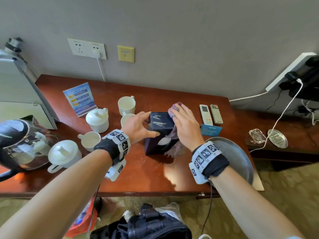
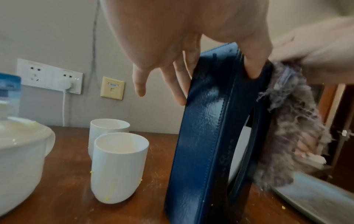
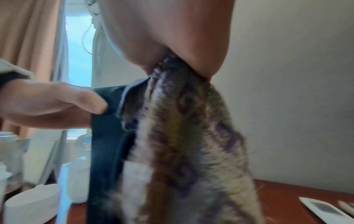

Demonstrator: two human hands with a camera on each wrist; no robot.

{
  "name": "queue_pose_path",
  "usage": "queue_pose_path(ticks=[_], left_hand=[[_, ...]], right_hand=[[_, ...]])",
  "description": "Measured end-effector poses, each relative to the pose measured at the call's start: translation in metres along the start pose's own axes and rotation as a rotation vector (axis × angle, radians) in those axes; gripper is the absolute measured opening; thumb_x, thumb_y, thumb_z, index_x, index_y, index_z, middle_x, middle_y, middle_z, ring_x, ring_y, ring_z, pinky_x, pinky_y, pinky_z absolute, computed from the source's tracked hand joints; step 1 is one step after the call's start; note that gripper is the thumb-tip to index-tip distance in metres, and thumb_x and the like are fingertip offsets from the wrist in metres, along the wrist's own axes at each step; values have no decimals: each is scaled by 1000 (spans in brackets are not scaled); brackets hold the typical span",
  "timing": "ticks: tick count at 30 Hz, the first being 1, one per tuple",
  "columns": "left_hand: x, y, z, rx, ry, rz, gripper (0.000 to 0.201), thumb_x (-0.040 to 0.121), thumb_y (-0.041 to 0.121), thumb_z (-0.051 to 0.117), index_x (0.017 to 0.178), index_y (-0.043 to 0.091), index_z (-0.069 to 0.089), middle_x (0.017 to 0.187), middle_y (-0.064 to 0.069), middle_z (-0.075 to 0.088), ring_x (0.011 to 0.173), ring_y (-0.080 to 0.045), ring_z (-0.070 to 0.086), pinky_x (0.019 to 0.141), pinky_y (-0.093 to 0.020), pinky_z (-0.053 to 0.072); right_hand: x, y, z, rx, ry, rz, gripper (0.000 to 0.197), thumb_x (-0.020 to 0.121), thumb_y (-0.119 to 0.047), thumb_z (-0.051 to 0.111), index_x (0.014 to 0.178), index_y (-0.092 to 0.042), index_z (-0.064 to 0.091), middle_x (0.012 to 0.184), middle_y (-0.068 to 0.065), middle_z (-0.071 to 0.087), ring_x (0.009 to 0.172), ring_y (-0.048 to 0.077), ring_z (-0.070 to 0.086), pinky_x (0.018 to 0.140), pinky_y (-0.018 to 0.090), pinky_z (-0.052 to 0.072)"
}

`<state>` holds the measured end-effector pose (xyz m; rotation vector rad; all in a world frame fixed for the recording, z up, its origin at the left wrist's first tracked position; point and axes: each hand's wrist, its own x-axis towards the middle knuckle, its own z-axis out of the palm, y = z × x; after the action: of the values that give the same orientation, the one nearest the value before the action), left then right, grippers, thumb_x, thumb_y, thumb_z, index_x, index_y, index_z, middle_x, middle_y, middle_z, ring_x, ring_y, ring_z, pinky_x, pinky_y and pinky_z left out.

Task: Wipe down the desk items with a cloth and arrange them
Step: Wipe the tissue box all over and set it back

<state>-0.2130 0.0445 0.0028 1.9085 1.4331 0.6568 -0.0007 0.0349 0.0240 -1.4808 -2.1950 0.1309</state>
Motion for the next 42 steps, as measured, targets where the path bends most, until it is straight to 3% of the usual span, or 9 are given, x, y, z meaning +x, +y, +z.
queue_pose_path(ticks=[5, 13, 18, 24, 27, 31, 37, 39, 42], left_hand=[[-1, -1, -2, -14, -4, 11, 72, 66, 54, 79, 128, 23, 62, 105, 3, 63, 100, -16, 62, 92, -39, 50], [1, -6, -2, -32, 5, 47, 85, 57, 68, 63, 130, 23, 61, 102, 4, 62, 96, -15, 61, 90, -40, 50], [1, -9, -3, -21, 1, 67, 86, 59, 70, 66, 131, 23, 61, 102, 5, 63, 96, -13, 61, 90, -33, 48], [4, -11, 0, 12, 30, 45, 66, 72, 47, 84, 129, 22, 62, 95, 8, 57, 90, -13, 57, 79, -26, 41], [4, -14, 4, 17, 54, 71, 63, 69, 46, 85, 124, 22, 64, 86, 13, 50, 79, -10, 50, 69, -20, 33], [4, -19, 4, -39, 12, 84, 75, 66, 56, 80, 131, 22, 60, 100, 9, 59, 90, -12, 56, 81, -27, 42], [4, -22, 6, -73, 1, 78, 72, 74, 47, 84, 138, 25, 56, 109, 10, 61, 99, -5, 56, 87, -18, 40], [4, -24, 8, -86, 23, 92, 70, 74, 46, 84, 135, 24, 58, 107, 10, 61, 94, -2, 54, 82, -12, 37], [6, -25, 9, -111, 27, 101, 71, 66, 55, 79, 127, 23, 62, 103, 10, 61, 92, -2, 56, 82, -19, 43]], right_hand=[[7, -28, 8, 75, -153, -115, 44, 102, -22, 38, 141, -10, 53, 154, 7, 41, 145, 22, 33, 120, 32, 10], [5, -28, -1, -133, -326, -87, 54, 100, -39, 23, 155, -37, 25, 166, -6, 5, 152, 15, -13, 119, 51, -11], [8, -9, -6, -124, -277, -68, 52, 103, -28, 27, 155, -26, 31, 164, -2, 21, 152, 17, 9, 123, 43, 11], [10, -13, -1, -36, -158, -27, 47, 101, -7, 39, 149, -10, 43, 157, 4, 38, 148, 20, 27, 119, 43, 28], [7, -32, 10, 5, -147, -129, 49, 96, 0, 41, 144, -5, 48, 154, 10, 41, 146, 26, 31, 119, 40, 27], [1, -27, 6, 11, -217, -220, 52, 93, 0, 42, 145, -7, 46, 157, 7, 37, 148, 25, 28, 117, 41, 29], [-2, -6, -9, -8, -151, -52, 59, 93, 8, 44, 149, -10, 43, 158, 2, 36, 149, 18, 24, 116, 47, 35], [-1, -18, -4, -2, -141, -78, 56, 93, 6, 45, 148, -9, 45, 157, 3, 37, 149, 20, 26, 118, 45, 30], [0, -38, 11, 37, -151, -186, 56, 89, 5, 45, 144, -6, 49, 154, 8, 42, 146, 26, 32, 118, 43, 26]])
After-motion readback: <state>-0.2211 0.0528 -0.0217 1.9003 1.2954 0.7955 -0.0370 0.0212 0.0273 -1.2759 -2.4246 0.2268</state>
